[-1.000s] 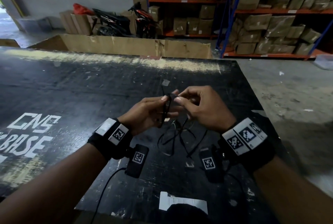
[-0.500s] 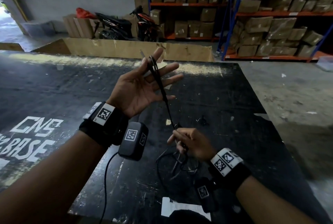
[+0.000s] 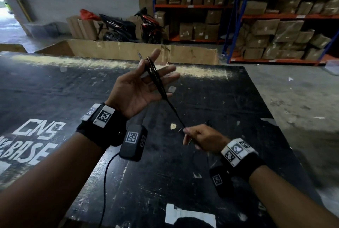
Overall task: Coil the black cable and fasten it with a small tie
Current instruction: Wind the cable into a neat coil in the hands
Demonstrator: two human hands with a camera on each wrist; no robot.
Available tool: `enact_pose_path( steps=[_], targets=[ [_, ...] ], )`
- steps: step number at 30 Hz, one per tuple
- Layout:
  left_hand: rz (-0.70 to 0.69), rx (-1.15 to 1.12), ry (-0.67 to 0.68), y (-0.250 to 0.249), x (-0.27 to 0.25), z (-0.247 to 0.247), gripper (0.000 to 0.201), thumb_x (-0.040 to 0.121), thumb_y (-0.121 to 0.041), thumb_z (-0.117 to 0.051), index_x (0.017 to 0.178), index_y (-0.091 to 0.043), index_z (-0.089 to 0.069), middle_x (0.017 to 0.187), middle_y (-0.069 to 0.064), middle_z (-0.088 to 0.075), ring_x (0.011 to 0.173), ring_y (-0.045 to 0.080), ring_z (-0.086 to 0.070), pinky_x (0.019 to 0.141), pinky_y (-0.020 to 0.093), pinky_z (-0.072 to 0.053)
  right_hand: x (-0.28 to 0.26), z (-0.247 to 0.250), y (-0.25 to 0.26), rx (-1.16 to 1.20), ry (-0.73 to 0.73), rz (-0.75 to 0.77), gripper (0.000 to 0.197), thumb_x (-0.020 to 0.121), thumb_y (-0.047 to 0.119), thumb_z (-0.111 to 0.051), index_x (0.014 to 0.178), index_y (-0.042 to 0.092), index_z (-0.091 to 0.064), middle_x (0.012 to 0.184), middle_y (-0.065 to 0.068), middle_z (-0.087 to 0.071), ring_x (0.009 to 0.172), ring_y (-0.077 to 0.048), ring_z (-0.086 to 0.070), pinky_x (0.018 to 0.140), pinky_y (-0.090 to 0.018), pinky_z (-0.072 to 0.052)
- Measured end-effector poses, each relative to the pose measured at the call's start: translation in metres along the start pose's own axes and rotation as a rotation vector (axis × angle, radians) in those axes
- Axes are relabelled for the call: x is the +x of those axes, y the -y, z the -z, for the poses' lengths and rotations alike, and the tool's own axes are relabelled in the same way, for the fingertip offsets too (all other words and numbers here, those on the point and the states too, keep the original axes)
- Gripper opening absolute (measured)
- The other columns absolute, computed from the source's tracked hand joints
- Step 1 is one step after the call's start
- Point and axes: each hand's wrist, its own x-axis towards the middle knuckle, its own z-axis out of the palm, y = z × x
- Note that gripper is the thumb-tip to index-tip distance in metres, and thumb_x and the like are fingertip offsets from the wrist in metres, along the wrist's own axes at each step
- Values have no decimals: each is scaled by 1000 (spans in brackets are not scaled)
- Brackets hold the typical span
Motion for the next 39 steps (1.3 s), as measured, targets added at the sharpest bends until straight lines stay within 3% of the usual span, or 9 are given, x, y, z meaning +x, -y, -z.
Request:
enact_pose_path(
  steps=[5, 9, 13, 19, 22, 25, 29, 34, 39],
  targets=[
    [4, 19, -15, -4, 1, 5, 50, 102, -37, -42, 151, -29, -49, 144, 17, -63, 138, 39, -55, 112, 77, -28, -7, -19, 0, -1, 163, -75, 54, 97, 61, -42, 87, 24, -80, 48, 2, -58, 38, -11, -48, 49, -21, -41],
    [94, -38, 122, 2, -5, 4, 47, 104, -39, -38, 149, -31, -52, 145, 18, -61, 140, 47, -49, 109, 80, -28, -1, -21, -5, 75, 162, -102, 72, 97, 64, -38, 80, 7, -78, 51, -8, -60, 34, -9, -45, 43, -19, -38],
    [198, -18, 256, 9, -11, 0, 49, 103, -38, -42, 151, -30, -50, 141, 21, -63, 136, 52, -51, 110, 78, -30, 11, -13, -3, 154, -41, -148, 70, 100, 54, -42, 74, -3, -74, 50, -8, -60, 37, -13, -48, 45, -23, -40],
    [380, 34, 397, 25, -23, -1, 56, 100, -33, -58, 154, -23, -46, 144, 29, -58, 135, 56, -50, 114, 74, -25, 30, 28, 8, 138, -330, -10, 28, 98, 23, -60, 73, 19, -72, 63, -14, -70, 56, -20, -62, 61, -31, -48],
    [457, 166, 419, 41, -30, -10, 61, 97, -34, -64, 150, -6, -49, 141, 30, -59, 130, 59, -52, 114, 69, -34, 27, 45, 29, 59, -283, 44, 9, 90, 18, -71, 84, 15, -77, 77, -15, -77, 66, -15, -68, 64, -25, -53],
    [511, 237, 428, 56, -32, -22, 62, 102, -21, -54, 138, 26, -38, 134, 15, -70, 118, 43, -69, 104, 55, -52, 26, 57, 49, -19, -281, 93, 8, 81, 23, -81, 74, 22, -76, 76, -3, -76, 71, -13, -69, 71, -35, -55],
    [518, 330, 253, 66, -28, -14, 45, 104, -24, -48, 139, 2, -59, 130, 18, -72, 113, 43, -72, 96, 50, -57, 14, 62, 71, -117, -284, 138, 15, 75, 29, -85, 69, 21, -74, 73, -4, -75, 70, -17, -68, 69, -40, -56],
    [460, 334, 39, 70, -24, 0, 42, 104, -30, -48, 139, -11, -61, 133, 27, -67, 116, 49, -68, 95, 52, -56, -6, 53, 84, -181, -364, 165, 15, 77, 27, -83, 70, 17, -75, 59, 6, -64, 52, -3, -48, 54, -24, -37],
    [356, 383, -50, 76, -19, 5, 35, 107, -30, -46, 123, -12, -72, 119, 18, -75, 109, 41, -73, 89, 44, -50, -14, 34, 85, -5, -251, 164, 12, 89, 20, -73, 82, 12, -66, 69, -6, -75, 61, -19, -72, 61, -37, -58]
  ],
)
